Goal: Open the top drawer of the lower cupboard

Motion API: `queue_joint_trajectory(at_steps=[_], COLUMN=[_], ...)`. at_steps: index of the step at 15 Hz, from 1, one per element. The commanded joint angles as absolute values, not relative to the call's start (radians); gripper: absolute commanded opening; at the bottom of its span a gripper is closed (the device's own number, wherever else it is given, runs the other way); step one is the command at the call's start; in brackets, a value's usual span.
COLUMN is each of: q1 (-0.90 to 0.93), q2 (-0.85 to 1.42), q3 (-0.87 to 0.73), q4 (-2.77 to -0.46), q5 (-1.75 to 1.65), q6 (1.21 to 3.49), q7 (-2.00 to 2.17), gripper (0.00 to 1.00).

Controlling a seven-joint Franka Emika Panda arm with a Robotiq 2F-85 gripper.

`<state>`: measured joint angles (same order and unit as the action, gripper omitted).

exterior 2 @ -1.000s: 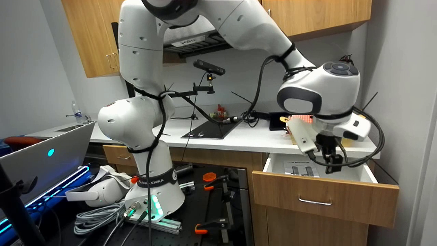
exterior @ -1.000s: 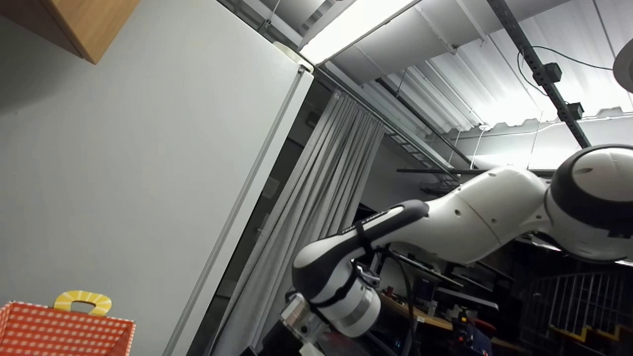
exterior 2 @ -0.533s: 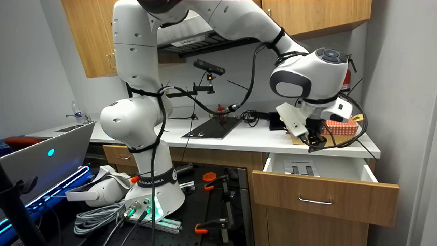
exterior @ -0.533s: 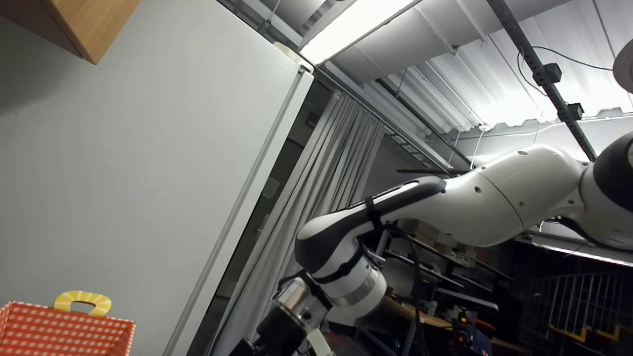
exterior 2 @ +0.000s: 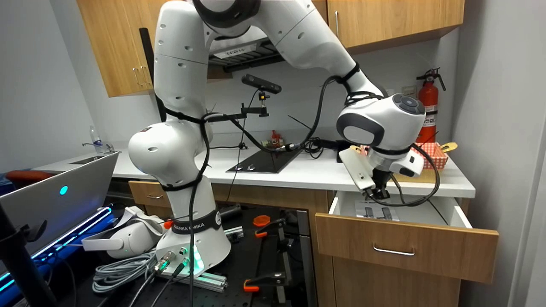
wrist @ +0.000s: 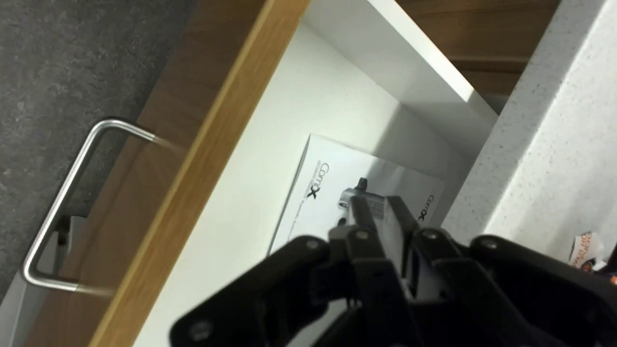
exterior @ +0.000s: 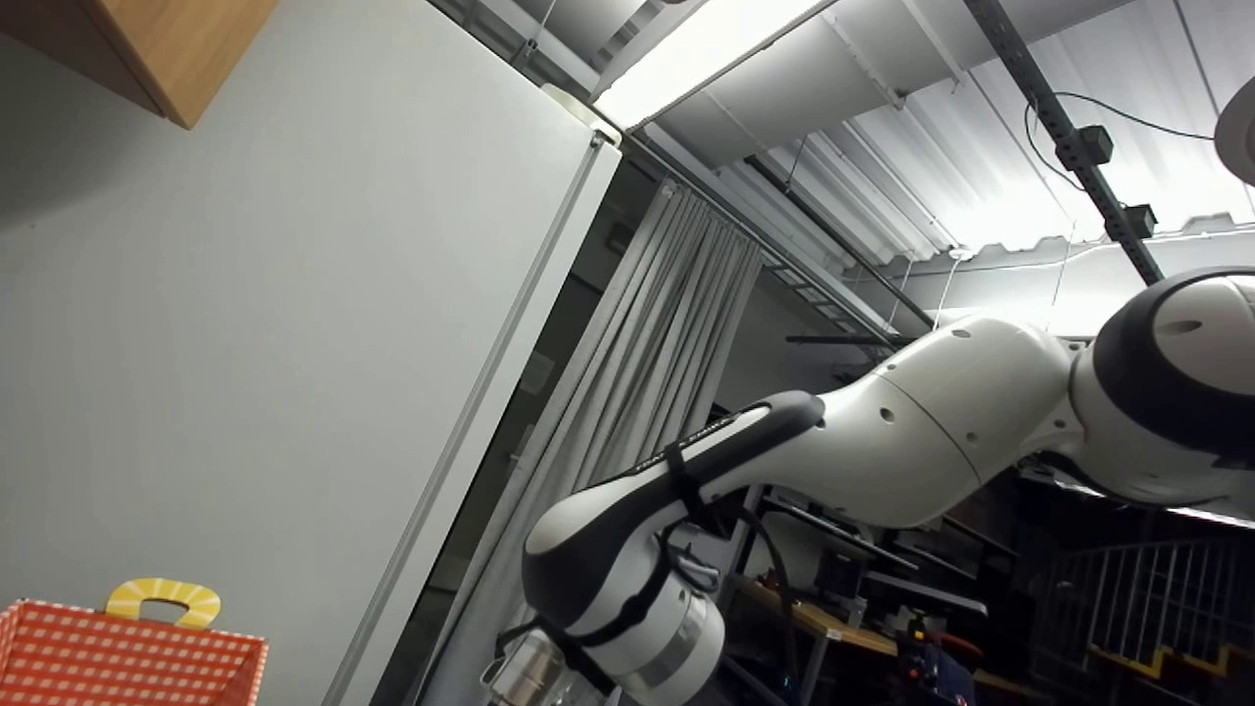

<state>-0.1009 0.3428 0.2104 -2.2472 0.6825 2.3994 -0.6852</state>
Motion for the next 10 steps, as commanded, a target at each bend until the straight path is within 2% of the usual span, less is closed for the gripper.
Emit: queue_joint_trajectory(at_steps=[1,10], q1=[-0.072,-0.054], q2=[0.392,0.392], q3=[0.190,0.145], q4=[-2.217,-2.230], q5=[0.650,0.373], q6=[2.425,2.456], q7=[-0.686,-0.549], gripper=[0.00,0.00])
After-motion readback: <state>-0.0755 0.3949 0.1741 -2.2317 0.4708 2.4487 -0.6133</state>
